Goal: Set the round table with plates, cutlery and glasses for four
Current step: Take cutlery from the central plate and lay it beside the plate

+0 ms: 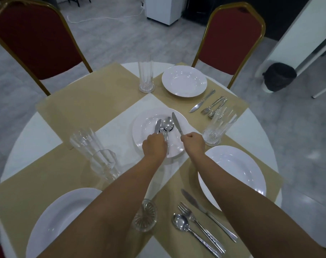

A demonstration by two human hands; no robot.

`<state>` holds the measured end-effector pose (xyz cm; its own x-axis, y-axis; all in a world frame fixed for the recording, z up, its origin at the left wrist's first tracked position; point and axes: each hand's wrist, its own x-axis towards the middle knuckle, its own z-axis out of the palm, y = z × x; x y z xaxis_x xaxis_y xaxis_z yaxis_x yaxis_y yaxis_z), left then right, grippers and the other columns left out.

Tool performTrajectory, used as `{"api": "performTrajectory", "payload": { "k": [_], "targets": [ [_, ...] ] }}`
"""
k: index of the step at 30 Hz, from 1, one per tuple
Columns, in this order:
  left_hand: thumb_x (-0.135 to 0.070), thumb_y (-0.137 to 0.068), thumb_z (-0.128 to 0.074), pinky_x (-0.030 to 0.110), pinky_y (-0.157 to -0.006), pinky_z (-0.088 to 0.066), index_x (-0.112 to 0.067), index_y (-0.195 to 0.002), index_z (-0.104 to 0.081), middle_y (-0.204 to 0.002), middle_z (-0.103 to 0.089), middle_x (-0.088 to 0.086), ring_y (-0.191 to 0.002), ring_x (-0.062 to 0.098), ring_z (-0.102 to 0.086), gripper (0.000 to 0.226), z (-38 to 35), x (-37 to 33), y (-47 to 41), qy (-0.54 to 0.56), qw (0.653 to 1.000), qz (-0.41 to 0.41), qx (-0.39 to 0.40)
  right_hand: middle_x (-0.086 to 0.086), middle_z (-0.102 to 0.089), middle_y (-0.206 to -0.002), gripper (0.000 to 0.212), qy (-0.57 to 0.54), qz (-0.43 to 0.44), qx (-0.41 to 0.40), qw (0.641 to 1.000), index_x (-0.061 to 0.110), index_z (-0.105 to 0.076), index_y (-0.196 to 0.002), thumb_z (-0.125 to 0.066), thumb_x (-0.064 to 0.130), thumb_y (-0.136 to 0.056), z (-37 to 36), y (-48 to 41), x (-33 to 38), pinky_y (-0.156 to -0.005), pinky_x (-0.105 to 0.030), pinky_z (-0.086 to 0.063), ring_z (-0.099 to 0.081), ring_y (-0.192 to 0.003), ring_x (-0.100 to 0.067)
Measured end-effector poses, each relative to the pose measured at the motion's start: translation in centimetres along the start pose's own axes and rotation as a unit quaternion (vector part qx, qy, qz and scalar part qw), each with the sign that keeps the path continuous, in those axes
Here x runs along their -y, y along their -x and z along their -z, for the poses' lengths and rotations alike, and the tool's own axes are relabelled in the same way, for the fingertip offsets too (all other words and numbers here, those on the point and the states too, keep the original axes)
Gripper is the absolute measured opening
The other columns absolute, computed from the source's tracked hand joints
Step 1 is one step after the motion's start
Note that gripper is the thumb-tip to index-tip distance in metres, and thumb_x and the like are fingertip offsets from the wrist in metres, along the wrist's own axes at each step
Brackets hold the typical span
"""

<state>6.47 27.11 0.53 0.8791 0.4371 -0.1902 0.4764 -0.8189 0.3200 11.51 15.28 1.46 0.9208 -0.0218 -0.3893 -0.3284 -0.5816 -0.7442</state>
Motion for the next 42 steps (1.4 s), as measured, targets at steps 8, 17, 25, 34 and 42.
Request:
{"api": "performTrajectory", "payload": {
  "k": [8, 17, 25, 34, 42],
  "targets": [
    [-0.004, -0.092, -0.047, 0.034, -0.088, -0.045, -0.016, -0.144, -0.03, -0.117, -0.063, 0.008, -0.113, 0.029, -0.058, 0.057, 0.7, -1.5, -2.2, -0.005, 0.997, 0.073, 0.013, 0.005, -0.057, -0.073, 0.01, -0.05, -0.009, 0.001, 0.999, 0.014, -0.056, -0.073, -0.059, 0.016, -0.082, 0.8, -0.2, -1.1, -0.064, -0.028, -0.04, -0.053, -0.074, -0.016],
    [-0.003, -0.091, -0.048, 0.033, -0.083, -0.047, -0.004, -0.113, -0.057, -0.115, -0.063, 0.012, -0.109, 0.031, -0.06, 0.024, 2.0, -0.6, -2.8, 0.087, 0.984, 0.144, 0.057, 0.006, -0.059, -0.075, 0.005, -0.054, -0.009, 0.011, 0.998, 0.012, -0.061, -0.082, -0.059, 0.016, -0.083, 1.1, -0.5, -1.1, -0.06, -0.024, -0.039, -0.053, -0.074, -0.014],
    [0.0, -0.088, -0.05, 0.031, -0.078, -0.047, -0.008, -0.108, -0.064, -0.112, -0.065, 0.009, -0.107, 0.029, -0.062, 0.026, 2.5, 0.5, -2.7, -0.001, 0.989, 0.132, 0.065, 0.006, -0.057, -0.072, 0.009, -0.059, -0.019, 0.017, 0.998, 0.015, -0.057, -0.074, -0.059, 0.016, -0.083, 0.9, -0.4, -1.3, -0.058, -0.025, -0.038, -0.052, -0.073, -0.015],
    [-0.01, -0.088, -0.06, 0.017, -0.044, -0.037, -0.006, -0.062, -0.05, -0.055, -0.048, 0.006, -0.039, 0.013, -0.048, 0.028, 4.7, 0.2, -3.9, 0.281, 0.921, 0.205, 0.178, 0.006, -0.055, -0.069, 0.014, -0.055, -0.028, 0.014, 0.998, 0.017, -0.054, -0.069, -0.059, 0.016, -0.082, 0.6, -0.5, -1.3, -0.059, -0.026, -0.038, -0.051, -0.071, -0.016],
    [-0.011, -0.077, -0.075, 0.033, -0.065, -0.056, -0.002, -0.098, -0.06, -0.066, -0.055, 0.008, -0.056, 0.022, -0.055, 0.028, 1.6, -0.6, -3.7, 0.376, 0.88, 0.239, 0.163, 0.002, -0.056, -0.072, 0.007, -0.074, -0.02, -0.012, 0.997, 0.01, -0.059, -0.078, -0.059, 0.016, -0.082, 0.6, -0.6, -1.3, -0.064, -0.029, -0.041, -0.05, -0.071, -0.016]
  ]
}}
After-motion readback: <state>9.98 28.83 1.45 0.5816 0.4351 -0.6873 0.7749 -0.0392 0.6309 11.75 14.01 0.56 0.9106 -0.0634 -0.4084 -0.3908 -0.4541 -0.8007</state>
